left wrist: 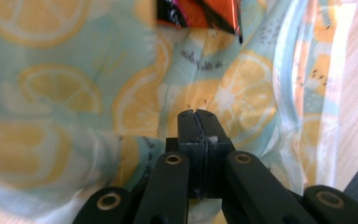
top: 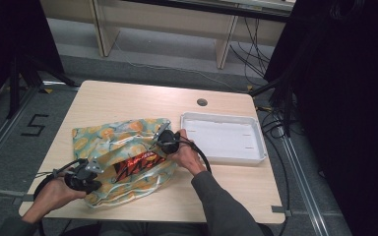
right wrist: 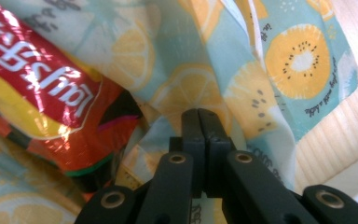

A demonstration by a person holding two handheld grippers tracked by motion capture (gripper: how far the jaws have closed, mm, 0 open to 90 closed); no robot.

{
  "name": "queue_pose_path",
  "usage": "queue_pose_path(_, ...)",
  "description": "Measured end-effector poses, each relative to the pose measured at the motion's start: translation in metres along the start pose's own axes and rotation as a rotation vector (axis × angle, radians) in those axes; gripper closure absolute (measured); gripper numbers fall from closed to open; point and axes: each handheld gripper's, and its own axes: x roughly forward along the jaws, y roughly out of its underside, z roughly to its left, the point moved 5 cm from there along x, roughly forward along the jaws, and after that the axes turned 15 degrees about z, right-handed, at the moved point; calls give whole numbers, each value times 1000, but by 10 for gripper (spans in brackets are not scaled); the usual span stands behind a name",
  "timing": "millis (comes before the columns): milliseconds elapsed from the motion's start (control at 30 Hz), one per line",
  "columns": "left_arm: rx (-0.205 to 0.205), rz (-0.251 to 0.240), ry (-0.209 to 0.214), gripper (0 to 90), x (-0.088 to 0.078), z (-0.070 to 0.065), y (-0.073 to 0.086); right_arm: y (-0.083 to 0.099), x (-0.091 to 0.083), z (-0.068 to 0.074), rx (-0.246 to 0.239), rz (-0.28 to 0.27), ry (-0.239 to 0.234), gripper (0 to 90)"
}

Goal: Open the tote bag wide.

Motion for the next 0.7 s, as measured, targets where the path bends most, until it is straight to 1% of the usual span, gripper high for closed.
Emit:
queue_pose_path(33, -1, -7, -7, 888, -1, 0, -1, -1, 1, 0, 11, 5, 1, 900)
queue_pose_path(67, -9, -21, -3, 877, -3, -1, -3, -1, 1, 0, -4, 9, 2, 900)
queue_pose_path(100, -18, -37, -10, 854, -4, -1, -5, -2, 0, 0, -10, 4, 9, 900)
queue_pose_path(133, -7, -55, -12, 846, -8, -3, -8, -2, -2, 1, -9, 5, 11, 900)
queue_pose_path(167, -4, -73, -13, 832, -9, -4, -11, -2, -6, 4, -9, -9, 6, 899)
queue_pose_path(200, -7, -98, -18, 816, -13, -6, -14, -2, -9, 4, -15, -20, 12, 896)
queue_pose_path(233, -2, -128, -23, 791, -14, -7, -16, -1, -15, 6, -12, -33, 5, 892)
queue_pose_path(267, -2, -128, -23, 781, -14, -7, -16, -1, -15, 6, -12, -33, 5, 892)
queue_pose_path(300, -31, -157, -2, 743, -17, -10, -19, 1, -26, 10, -4, -61, -17, 876)
queue_pose_path(333, -31, -173, -3, 726, -18, -10, -21, 1, -31, 12, 1, -75, -17, 868)
queue_pose_path(367, -22, -187, 1, 707, -21, -11, -23, 2, -35, 13, 4, -85, -19, 858)
queue_pose_path(400, -50, -197, 19, 684, -20, -14, -24, 3, -41, 14, -7, -101, -15, 844)
queue_pose_path(433, -71, -213, 2, 664, -20, -14, -25, 4, -46, 17, 15, -107, -22, 819)
queue_pose_path(467, -71, -213, 2, 637, -20, -14, -25, 4, -46, 17, 15, -107, -22, 819)
queue_pose_path(500, -54, -224, 6, 595, -21, -15, -26, 7, -58, 17, 38, -151, -13, 757)
queue_pose_path(533, -64, -227, 8, 571, -20, -15, -26, 10, -62, 20, 65, -160, -19, 737)
queue_pose_path(567, -64, -227, 8, 550, -20, -15, -26, 12, -66, 20, 73, -168, -19, 722)
queue_pose_path(600, -66, -227, -6, 550, -19, -15, -27, 12, -66, 20, 73, -168, -19, 722)
queue_pose_path(633, -81, -226, -2, 523, -18, -17, -27, 20, -73, 23, 97, -191, -26, 686)
queue_pose_path(667, -103, -231, 1, 518, -17, -18, -28, 23, -75, 24, 103, -192, -15, 674)
queue_pose_path(700, -83, -232, -16, 506, -17, -17, -28, 27, -77, 26, 114, -200, -23, 661)
